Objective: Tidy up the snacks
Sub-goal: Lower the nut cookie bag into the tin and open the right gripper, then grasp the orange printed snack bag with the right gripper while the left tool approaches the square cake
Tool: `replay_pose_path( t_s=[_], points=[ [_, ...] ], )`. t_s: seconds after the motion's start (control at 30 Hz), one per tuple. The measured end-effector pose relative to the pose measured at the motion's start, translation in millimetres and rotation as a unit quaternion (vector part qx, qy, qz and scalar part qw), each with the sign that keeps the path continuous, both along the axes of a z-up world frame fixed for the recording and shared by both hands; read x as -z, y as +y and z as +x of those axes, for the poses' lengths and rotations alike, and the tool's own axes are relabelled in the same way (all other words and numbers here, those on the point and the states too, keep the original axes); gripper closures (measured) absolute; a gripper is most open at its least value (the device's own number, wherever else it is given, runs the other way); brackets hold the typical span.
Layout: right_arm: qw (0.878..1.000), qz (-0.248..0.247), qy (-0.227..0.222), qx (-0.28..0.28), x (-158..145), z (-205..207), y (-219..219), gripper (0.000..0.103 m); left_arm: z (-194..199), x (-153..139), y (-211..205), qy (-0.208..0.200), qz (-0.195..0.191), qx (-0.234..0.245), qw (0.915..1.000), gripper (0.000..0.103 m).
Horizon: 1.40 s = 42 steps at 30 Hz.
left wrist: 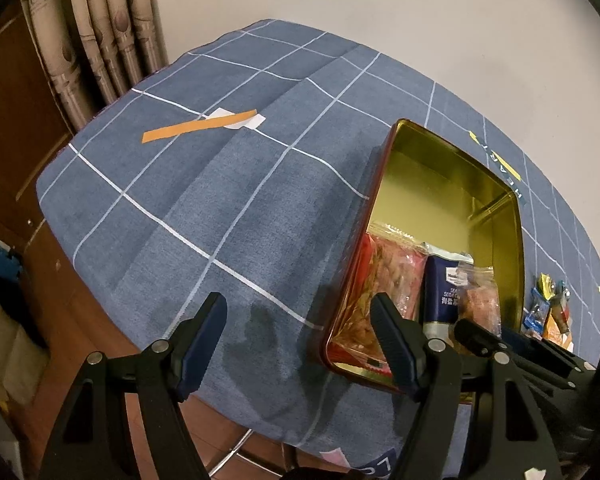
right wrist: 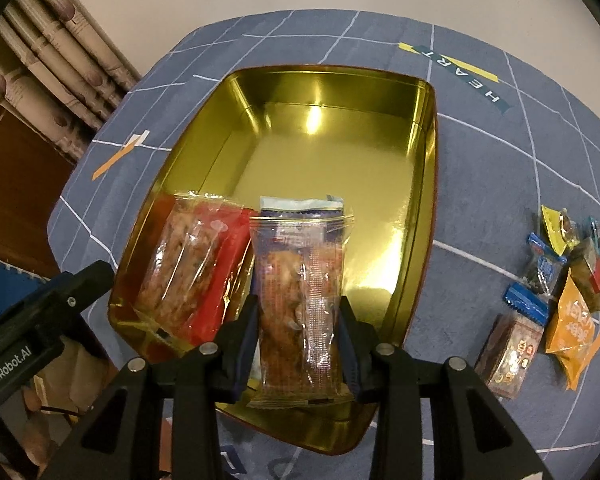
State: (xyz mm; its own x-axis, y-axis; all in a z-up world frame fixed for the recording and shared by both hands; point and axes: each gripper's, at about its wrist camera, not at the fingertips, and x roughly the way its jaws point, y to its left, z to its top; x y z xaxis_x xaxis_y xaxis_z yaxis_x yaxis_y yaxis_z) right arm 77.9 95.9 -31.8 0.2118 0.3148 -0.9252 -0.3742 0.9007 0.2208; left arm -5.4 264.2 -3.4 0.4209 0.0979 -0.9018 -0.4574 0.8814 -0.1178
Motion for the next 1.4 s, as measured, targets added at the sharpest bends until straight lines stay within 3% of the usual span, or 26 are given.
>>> replay_pose_path(
  t_s=[0.13, 0.27, 0.43, 0.67, 1.03, 1.4],
  points=[
    [1.000, 0.002, 0.001, 0.003, -3, -1, -4, 0.063, 0, 1, 0, 0.001, 0.002, 0.001, 1.0000, 0.033],
    [1.000, 0.005, -0.010, 0.003, -14, -6, -4, 0.053, 0, 2, -1, 0.002, 0.007, 0.003, 1.0000, 0.033],
    [0.999, 0.009, -0.043, -0.016, -37, -16, -10, 0.053, 0, 0, -2, 0.000, 0.016, 0.003, 0.9999, 0.033],
    [0.996, 0.010, -0.082, -0.026, -59, -14, -67, 0.053, 1, -2, -9, 0.000, 0.026, 0.016, 0.9995, 0.033],
    [0.996, -0.038, -0.072, -0.038, -33, 12, -189, 0.053, 2, -9, -40, 0.000, 0.057, 0.063, 0.9964, 0.032],
    [0.987, -0.052, -0.059, -0.138, 5, 30, -198, 0.049, -1, -18, -98, 0.016, 0.080, 0.146, 0.9859, 0.028]
  ],
)
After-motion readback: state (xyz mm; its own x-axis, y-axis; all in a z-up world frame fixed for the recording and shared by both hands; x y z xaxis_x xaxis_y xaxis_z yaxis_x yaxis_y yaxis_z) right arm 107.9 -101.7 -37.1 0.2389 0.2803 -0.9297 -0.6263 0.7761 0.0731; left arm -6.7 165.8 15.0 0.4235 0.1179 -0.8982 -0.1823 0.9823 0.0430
